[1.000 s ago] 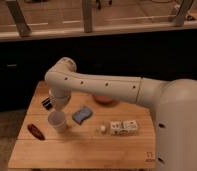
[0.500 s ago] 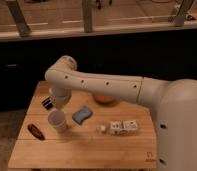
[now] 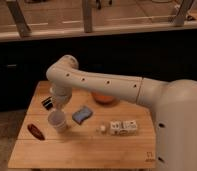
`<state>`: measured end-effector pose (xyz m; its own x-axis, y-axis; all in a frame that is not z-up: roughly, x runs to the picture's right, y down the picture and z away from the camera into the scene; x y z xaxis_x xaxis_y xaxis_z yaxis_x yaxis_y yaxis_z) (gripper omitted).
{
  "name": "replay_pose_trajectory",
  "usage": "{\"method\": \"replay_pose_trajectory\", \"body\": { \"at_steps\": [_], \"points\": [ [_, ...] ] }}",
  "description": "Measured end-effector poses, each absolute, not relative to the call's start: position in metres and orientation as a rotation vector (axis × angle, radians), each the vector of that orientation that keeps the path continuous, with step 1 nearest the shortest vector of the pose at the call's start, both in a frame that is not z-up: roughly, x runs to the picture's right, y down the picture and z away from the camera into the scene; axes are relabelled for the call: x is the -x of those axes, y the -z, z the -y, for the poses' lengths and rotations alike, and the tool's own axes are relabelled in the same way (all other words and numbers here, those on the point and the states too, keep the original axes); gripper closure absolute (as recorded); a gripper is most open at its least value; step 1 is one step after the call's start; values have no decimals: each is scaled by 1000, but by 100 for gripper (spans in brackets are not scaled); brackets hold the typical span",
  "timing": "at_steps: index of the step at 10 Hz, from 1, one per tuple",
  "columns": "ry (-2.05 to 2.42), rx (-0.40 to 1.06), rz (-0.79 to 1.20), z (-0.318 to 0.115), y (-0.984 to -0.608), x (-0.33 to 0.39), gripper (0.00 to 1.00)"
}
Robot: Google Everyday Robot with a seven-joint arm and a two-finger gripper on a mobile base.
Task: Pick up the ceramic cup
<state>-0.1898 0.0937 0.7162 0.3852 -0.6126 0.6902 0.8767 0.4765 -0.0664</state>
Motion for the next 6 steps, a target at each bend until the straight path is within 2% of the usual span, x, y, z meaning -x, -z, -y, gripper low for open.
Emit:
{"method": "replay_pose_trajectory", "body": {
  "at_steps": [1, 2, 6],
  "points": [
    [992, 475, 654, -95, -716, 190, 25],
    [990, 483, 653, -96, -716, 190, 20],
    [984, 513, 646, -100, -716, 187, 20]
  ]
}}
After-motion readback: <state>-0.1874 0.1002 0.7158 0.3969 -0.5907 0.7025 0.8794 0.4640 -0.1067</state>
